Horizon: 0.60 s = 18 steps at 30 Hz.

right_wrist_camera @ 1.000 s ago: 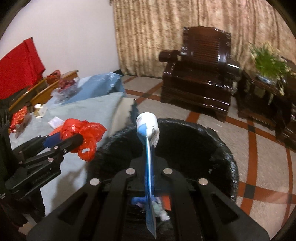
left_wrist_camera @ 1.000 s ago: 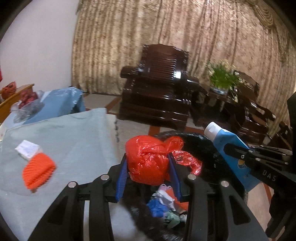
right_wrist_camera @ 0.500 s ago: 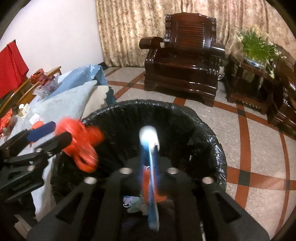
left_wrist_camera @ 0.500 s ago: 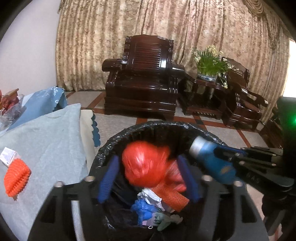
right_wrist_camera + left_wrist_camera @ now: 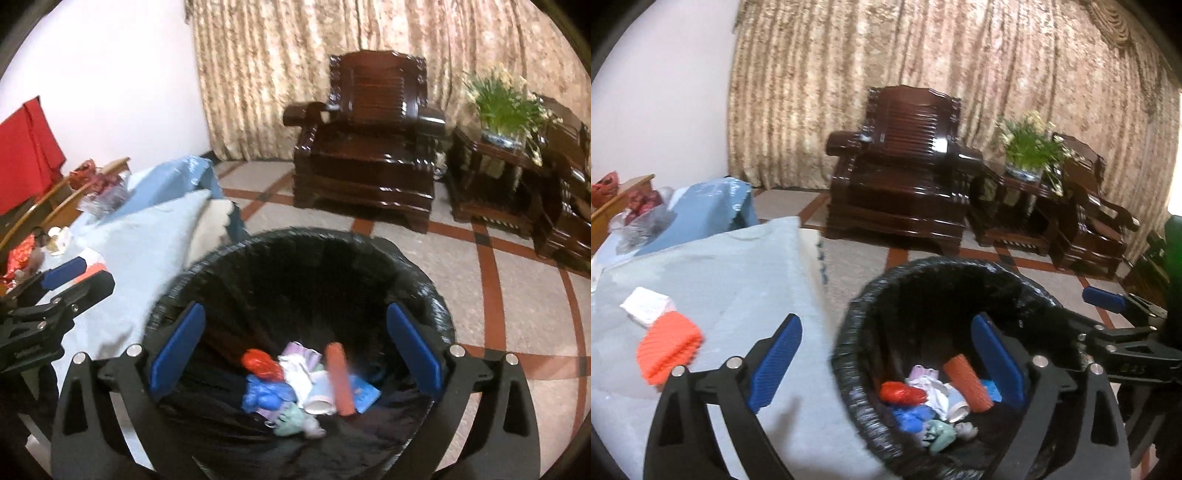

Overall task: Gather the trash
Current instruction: 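Move both open tools back over the table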

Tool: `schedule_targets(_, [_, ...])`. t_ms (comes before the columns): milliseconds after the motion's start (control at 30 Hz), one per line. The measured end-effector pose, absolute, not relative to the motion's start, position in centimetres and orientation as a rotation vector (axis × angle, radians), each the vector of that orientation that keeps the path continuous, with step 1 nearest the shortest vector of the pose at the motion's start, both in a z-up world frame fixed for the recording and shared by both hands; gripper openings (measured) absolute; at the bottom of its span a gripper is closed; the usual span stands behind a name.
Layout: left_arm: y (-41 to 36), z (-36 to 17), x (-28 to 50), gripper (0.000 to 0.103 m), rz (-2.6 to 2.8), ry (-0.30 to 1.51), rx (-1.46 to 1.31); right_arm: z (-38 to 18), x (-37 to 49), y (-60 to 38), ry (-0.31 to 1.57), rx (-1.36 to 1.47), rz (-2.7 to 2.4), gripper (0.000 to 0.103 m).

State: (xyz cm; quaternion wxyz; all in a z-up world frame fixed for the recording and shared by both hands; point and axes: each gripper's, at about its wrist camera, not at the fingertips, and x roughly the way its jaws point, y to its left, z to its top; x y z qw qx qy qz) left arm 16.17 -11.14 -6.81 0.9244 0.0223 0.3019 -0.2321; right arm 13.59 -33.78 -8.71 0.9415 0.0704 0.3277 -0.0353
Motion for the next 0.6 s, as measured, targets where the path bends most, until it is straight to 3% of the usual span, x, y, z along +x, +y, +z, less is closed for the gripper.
schedule_targets(600, [8.4,-6.4,15.2,0.091,-0.078,0.585,-0.033,-6.0,20.3,-17.0,0.63,0.056,0.217,0.097])
